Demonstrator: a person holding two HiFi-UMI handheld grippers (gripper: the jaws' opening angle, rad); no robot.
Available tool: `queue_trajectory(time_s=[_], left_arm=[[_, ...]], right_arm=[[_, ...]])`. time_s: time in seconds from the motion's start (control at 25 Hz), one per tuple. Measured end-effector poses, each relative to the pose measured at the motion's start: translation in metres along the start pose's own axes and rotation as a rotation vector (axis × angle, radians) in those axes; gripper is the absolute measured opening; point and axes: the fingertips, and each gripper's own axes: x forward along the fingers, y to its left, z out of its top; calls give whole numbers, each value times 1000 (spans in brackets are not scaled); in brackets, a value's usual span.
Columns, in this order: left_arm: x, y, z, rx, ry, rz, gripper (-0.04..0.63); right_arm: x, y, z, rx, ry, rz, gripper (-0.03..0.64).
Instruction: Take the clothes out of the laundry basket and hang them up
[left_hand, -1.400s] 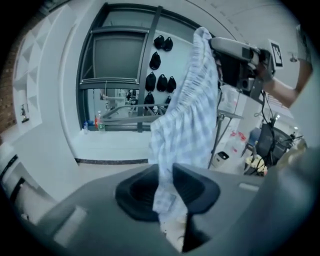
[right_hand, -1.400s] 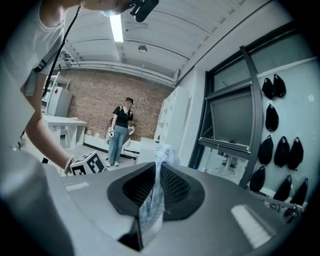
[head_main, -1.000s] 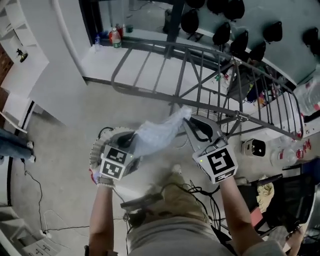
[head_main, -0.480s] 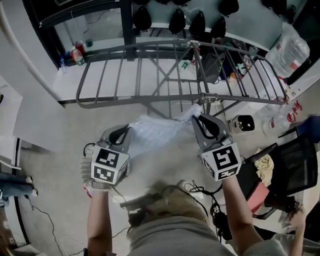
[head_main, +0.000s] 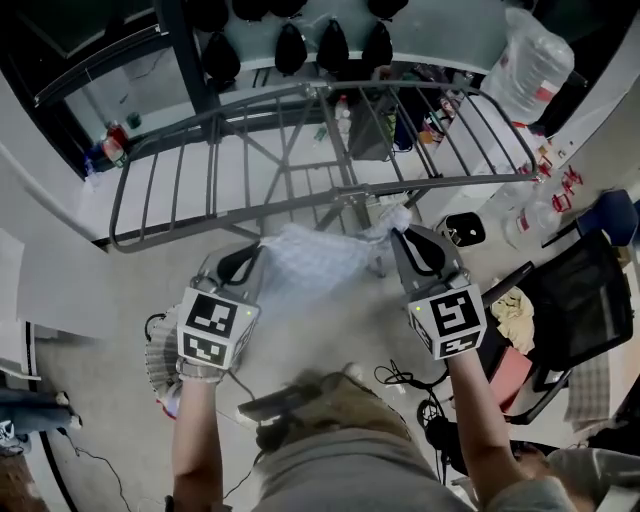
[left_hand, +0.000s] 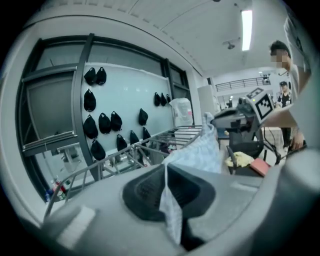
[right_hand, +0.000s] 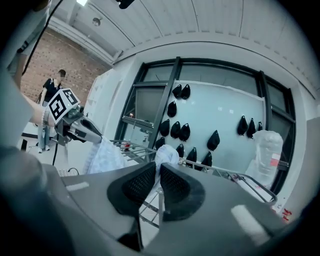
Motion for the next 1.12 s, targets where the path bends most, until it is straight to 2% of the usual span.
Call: queue_trajectory(time_s=[0.28,0.72,0.96,1.12], left_arm=[[58,-55,55,49,-48,-47,3],[128,-107,124,147,-79,-75,3],[157,-116,153,166,-105,-83,3],[179,-110,161,188,-92,-98,3]], right_arm=[[-35,-85,-17,1,-11,-71,37],[-75,-198,-18,-50,-53,-175,37],[-79,-235,-24,-97,-29,-223,37],[-71,-257,-25,-105,-19,-260,37]])
